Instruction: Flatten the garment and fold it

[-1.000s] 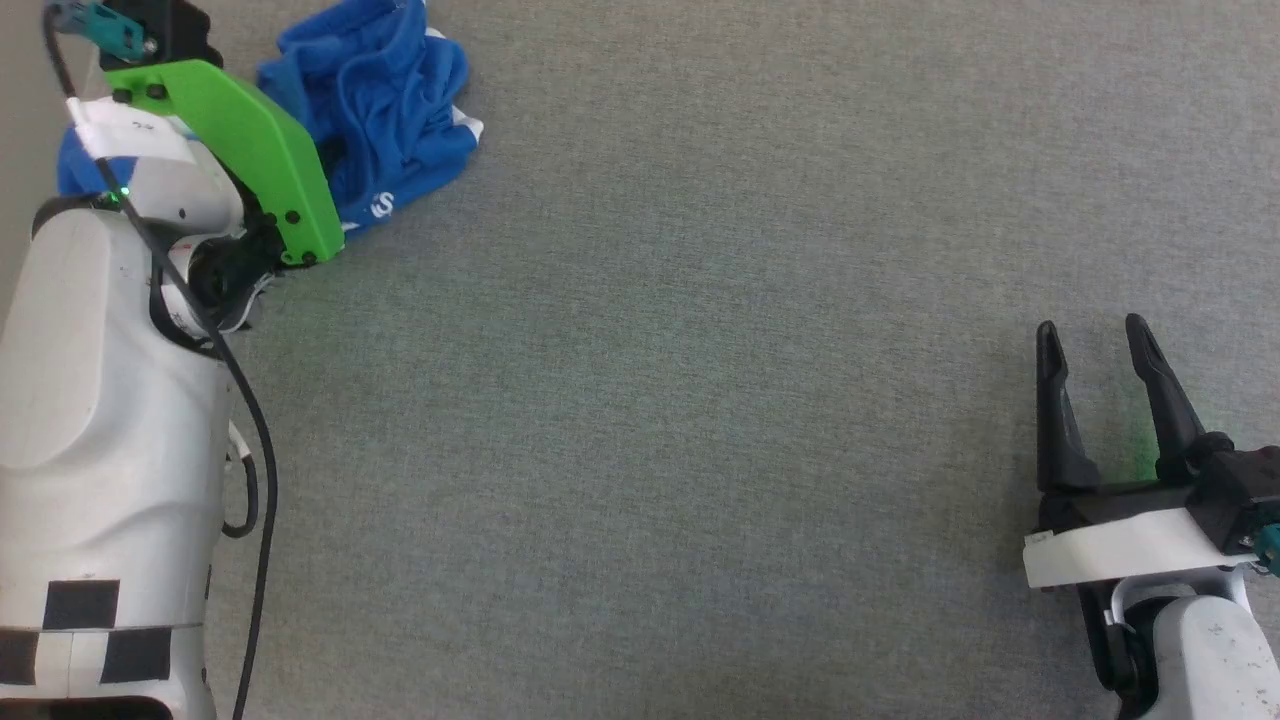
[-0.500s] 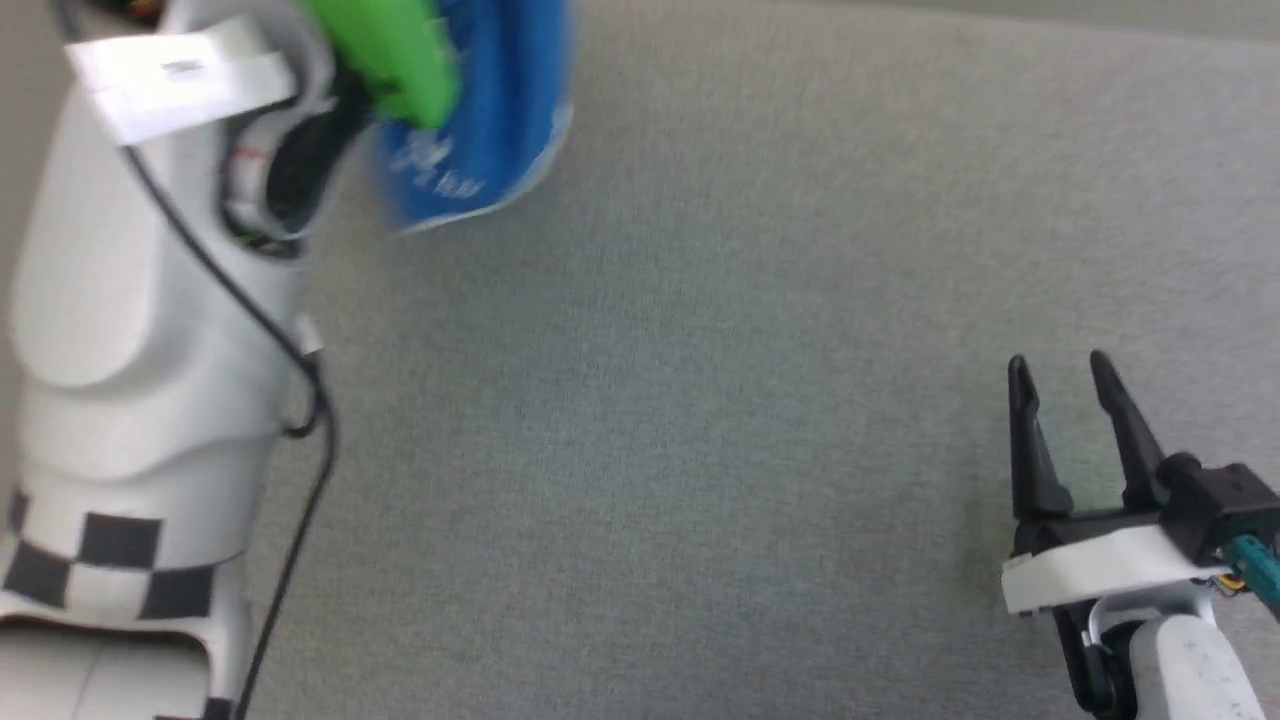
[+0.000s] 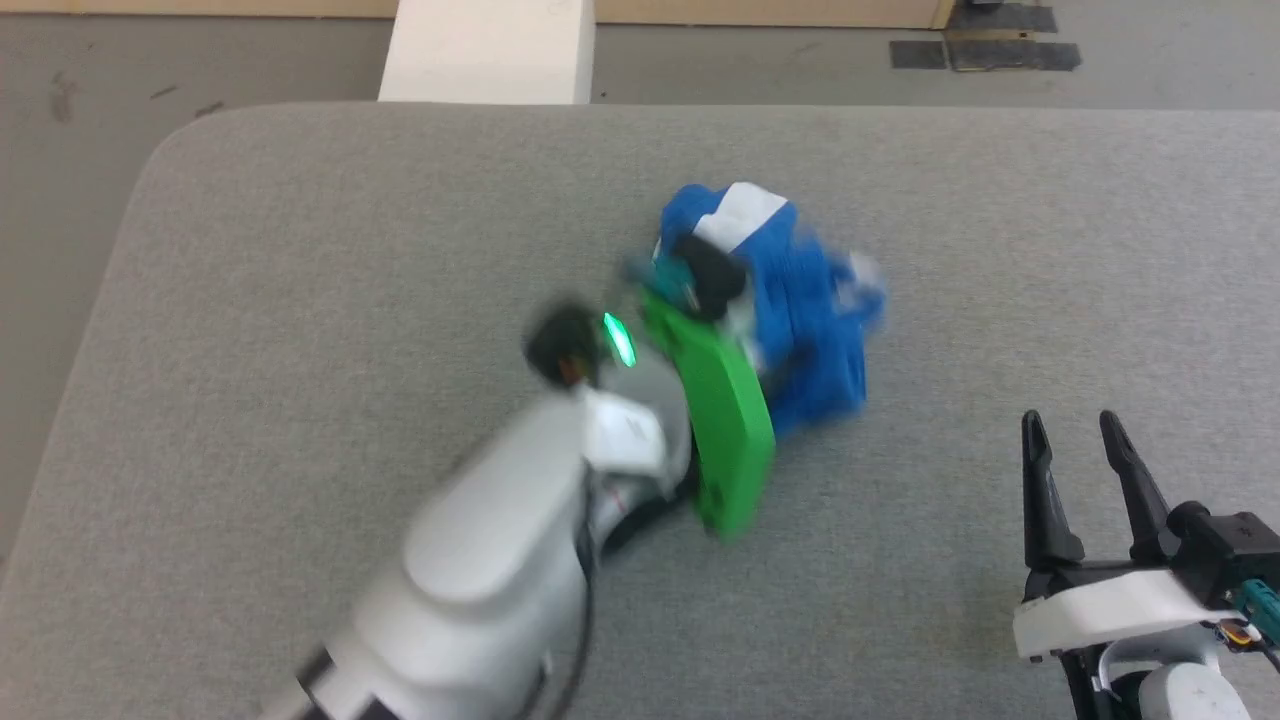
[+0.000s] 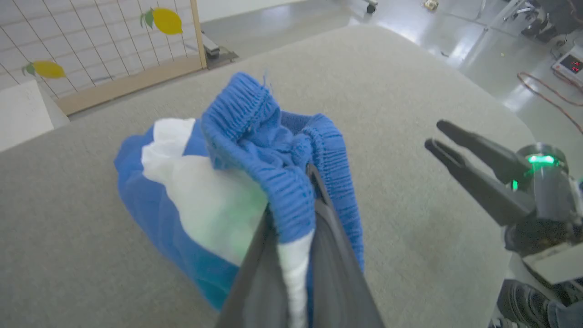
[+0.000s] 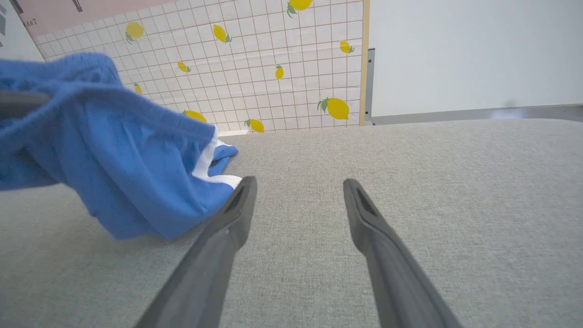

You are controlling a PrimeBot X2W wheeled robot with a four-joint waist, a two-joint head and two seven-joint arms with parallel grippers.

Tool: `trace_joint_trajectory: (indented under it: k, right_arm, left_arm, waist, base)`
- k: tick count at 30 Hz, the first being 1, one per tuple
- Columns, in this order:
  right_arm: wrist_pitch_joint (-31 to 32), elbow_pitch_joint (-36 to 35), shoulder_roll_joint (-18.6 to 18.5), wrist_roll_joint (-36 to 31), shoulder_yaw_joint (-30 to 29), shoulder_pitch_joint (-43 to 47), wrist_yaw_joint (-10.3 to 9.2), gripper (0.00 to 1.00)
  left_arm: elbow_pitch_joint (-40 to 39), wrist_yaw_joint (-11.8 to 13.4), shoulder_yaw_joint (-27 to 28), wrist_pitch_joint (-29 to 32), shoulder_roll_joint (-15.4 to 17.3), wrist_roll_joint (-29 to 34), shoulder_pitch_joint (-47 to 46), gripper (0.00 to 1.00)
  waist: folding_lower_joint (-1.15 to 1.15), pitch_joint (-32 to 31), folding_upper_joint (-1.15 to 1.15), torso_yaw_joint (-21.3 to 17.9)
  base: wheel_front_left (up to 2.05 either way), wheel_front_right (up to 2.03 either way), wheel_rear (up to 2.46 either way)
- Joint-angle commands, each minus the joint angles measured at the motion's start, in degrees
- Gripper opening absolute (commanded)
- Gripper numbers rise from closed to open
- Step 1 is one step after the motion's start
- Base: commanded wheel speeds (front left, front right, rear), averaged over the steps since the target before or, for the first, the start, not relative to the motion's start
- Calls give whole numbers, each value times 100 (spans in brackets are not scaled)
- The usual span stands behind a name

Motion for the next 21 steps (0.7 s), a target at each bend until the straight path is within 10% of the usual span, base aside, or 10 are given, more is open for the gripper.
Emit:
trace_joint_trajectory:
  k: [1,5,6,7,8,21]
  right_arm:
    - [-33,21,-3,54,-4,60,-9,100]
    - [-33,50,-3,67,-26,125,-9,100]
    - [-33,55,-3,67,-27,136,-9,100]
    - [-33,64,-3,67,-17,143,-9,100]
    - [-33,66,-3,61,-1,144,-9,100]
    - [-33,114,-3,8,63,288,-9,100]
  left_arm:
    - [106,-21,-213,85,-35,-150,274,0]
    - [454,-21,-784,409,-167,-534,928,0]
    - [514,-21,-871,480,-196,-613,1037,16]
    - [587,-21,-943,554,-230,-708,1148,92]
    - [640,-17,-977,593,-253,-770,1218,100]
    - [-36,309,582,-1230,-66,-1277,1203,100]
  waist:
    - [1,-103,0,-124]
    - [1,-135,0,-92]
    - [1,-144,0,-65]
    - [1,-157,0,-29]
    - [1,-172,0,4]
    - [1,-714,0,474]
  base:
    - [0,0,0]
    - [0,0,0]
    - [0,0,0]
    - [0,0,0]
    - [0,0,0]
    - [0,0,0]
